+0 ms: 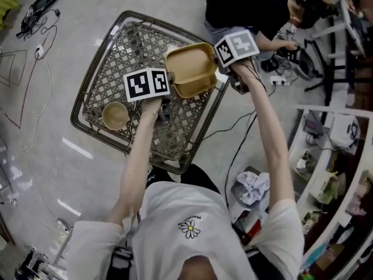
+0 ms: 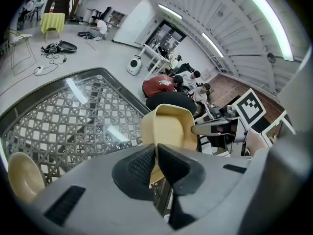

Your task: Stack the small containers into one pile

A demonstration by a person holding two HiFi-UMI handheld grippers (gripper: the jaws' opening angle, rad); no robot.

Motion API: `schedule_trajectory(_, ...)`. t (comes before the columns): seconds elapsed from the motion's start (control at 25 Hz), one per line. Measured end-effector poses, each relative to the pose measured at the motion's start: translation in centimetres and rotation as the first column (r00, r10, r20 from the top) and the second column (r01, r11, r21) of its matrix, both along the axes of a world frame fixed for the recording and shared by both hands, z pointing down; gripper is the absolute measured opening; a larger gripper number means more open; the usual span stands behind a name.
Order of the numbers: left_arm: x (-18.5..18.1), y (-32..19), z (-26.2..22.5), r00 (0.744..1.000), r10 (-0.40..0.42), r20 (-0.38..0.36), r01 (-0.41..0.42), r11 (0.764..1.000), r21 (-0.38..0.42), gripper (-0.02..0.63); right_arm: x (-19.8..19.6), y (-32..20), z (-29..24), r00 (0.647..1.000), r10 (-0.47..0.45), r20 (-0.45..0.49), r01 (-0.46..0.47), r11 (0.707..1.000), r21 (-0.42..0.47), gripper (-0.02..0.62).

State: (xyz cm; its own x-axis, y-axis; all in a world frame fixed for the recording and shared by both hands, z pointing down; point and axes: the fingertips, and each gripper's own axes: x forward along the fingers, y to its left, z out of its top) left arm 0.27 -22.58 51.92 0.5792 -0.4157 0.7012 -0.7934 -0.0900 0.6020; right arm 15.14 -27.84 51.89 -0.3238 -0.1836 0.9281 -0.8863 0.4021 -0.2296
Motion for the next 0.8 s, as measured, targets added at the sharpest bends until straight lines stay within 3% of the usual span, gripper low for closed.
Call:
schedule_trajectory(0.44,1.9,3.8,5.3,0.999,0.033,-0.002,-0.033,0.99,-0.136,0.035,1.4,3.2,4.3,0.997,-0.056,-0.043,0.051,0.993,-0.109,0.04)
schedule_trajectory(0.8,2.3,4.9,8.1,0.999,0.036,0.002,-0.035,0.979,-0.201,0.035,1.7,4.1,6.7,0.994,-0.083,-0.073,0.07,0.983,-0.168,0.04)
